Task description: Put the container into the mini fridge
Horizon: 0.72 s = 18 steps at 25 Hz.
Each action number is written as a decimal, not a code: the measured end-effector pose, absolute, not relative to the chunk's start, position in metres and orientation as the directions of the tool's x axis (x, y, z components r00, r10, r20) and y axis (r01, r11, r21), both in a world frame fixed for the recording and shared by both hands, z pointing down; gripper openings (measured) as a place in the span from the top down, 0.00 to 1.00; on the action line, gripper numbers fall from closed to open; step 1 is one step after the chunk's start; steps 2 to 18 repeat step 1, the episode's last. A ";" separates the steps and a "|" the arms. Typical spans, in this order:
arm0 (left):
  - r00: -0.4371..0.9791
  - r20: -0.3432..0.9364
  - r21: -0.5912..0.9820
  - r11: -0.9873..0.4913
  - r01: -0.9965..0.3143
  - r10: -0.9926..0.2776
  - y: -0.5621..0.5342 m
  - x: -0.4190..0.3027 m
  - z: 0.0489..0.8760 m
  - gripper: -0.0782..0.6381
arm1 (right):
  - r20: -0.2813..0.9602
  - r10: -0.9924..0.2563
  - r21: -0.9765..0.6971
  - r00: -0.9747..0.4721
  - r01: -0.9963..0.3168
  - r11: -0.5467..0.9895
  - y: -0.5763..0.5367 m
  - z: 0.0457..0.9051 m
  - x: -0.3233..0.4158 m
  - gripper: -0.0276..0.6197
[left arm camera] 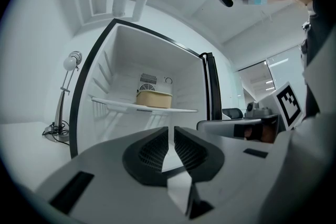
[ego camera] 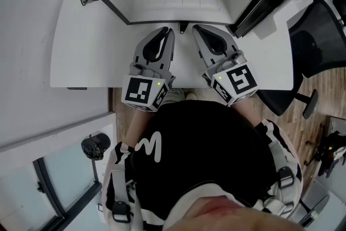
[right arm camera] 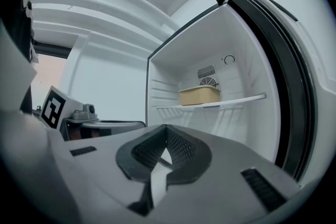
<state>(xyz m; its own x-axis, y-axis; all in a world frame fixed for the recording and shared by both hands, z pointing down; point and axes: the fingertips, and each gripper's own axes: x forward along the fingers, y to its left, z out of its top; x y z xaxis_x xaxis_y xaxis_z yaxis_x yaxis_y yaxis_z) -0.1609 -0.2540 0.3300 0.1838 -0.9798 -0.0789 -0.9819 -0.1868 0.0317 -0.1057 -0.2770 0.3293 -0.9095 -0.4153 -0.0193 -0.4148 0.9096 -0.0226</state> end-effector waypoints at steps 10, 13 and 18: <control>0.183 -0.079 0.032 -0.186 -0.982 -0.980 -0.254 -0.161 0.330 0.84 | -0.018 -0.415 -0.024 -0.910 -0.415 0.910 -0.277 0.330 -0.106 0.94; 0.183 -0.079 0.032 -0.186 -0.982 -0.980 -0.254 -0.161 0.330 0.84 | -0.018 -0.415 -0.024 -0.910 -0.415 0.910 -0.277 0.330 -0.106 0.94; 0.183 -0.079 0.032 -0.186 -0.982 -0.980 -0.254 -0.161 0.330 0.84 | -0.018 -0.415 -0.024 -0.910 -0.415 0.910 -0.277 0.330 -0.106 0.94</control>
